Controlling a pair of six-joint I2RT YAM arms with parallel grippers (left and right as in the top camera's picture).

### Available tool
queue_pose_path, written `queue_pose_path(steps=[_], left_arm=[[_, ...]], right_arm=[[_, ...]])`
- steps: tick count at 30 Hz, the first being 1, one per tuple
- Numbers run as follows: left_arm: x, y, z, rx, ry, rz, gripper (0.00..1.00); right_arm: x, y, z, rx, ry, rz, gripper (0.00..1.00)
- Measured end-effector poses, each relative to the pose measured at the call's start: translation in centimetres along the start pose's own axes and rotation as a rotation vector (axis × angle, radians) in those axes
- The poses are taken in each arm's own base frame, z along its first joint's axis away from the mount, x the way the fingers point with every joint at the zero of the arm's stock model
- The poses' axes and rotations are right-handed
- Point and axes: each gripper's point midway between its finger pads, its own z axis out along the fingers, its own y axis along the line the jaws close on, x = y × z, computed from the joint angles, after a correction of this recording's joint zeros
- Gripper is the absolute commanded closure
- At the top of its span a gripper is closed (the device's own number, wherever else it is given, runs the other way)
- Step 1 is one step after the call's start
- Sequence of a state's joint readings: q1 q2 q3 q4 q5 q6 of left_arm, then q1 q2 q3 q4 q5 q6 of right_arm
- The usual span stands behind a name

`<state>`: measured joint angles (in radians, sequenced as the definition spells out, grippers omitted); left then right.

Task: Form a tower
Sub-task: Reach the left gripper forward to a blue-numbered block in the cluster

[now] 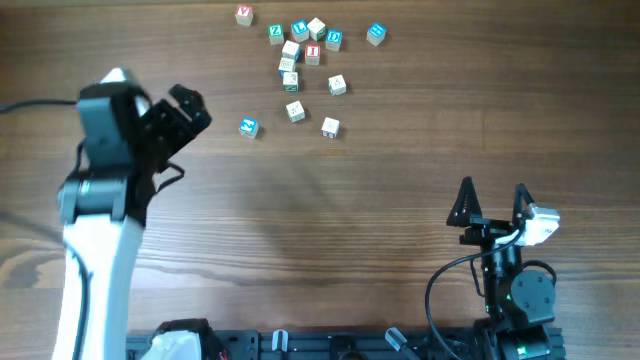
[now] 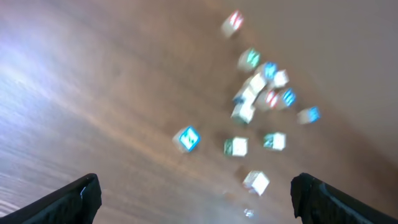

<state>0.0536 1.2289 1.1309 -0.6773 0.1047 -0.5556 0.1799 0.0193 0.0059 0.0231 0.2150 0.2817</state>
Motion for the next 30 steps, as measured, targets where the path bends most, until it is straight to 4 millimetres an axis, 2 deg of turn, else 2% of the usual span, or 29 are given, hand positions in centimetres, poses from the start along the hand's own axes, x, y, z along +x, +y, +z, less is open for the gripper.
queue_pose_path(steps=[2, 3, 4, 6, 7, 14, 19, 24, 25, 26, 27, 30], left_arm=[[1.3, 0.8, 3.1, -0.033, 0.089, -0.009, 0.00], [1.8, 1.1, 3.9, -0.045, 0.115, -0.013, 0.00], [2.1, 1.3, 4.5, -0.051, 0.135, -0.015, 0.08], [2.2, 1.2, 5.1, -0.042, 0.146, -0.010, 0.80], [2.2, 1.1, 5.1, -0.037, 0.143, -0.007, 0.96], [0.8, 0.0, 4.6, -0.004, 0.109, 0.034, 0.96], [-2.1, -2.1, 3.3, 0.001, 0.085, 0.110, 0.96], [-4.9, -2.5, 5.6, -0.030, 0.021, 0.212, 0.94], [-5.0, -2.5, 6.2, -0.035, 0.015, 0.231, 0.88], [-4.9, -2.5, 6.8, -0.039, 0.019, 0.245, 0.72], [-4.4, -2.6, 7.4, -0.042, 0.035, 0.261, 0.63], [-1.6, -3.0, 9.8, -0.058, 0.122, 0.310, 0.34]], right_arm=[[0.0, 0.0, 0.0, 0.000, 0.000, 0.000, 0.00], [0.0, 0.0, 0.0, 0.000, 0.000, 0.000, 0.00], [0.0, 0.0, 0.0, 0.000, 0.000, 0.000, 0.00], [0.0, 0.0, 0.0, 0.000, 0.000, 0.000, 0.00], [0.0, 0.0, 0.0, 0.000, 0.000, 0.000, 0.00], [0.0, 0.0, 0.0, 0.000, 0.000, 0.000, 0.00], [0.0, 0.0, 0.0, 0.000, 0.000, 0.000, 0.00], [0.0, 0.0, 0.0, 0.000, 0.000, 0.000, 0.01], [0.0, 0.0, 0.0, 0.000, 0.000, 0.000, 0.00], [0.0, 0.0, 0.0, 0.000, -0.001, 0.000, 0.00], [0.0, 0.0, 0.0, 0.000, 0.000, 0.000, 0.00], [0.0, 0.0, 0.0, 0.000, 0.000, 0.000, 0.00]])
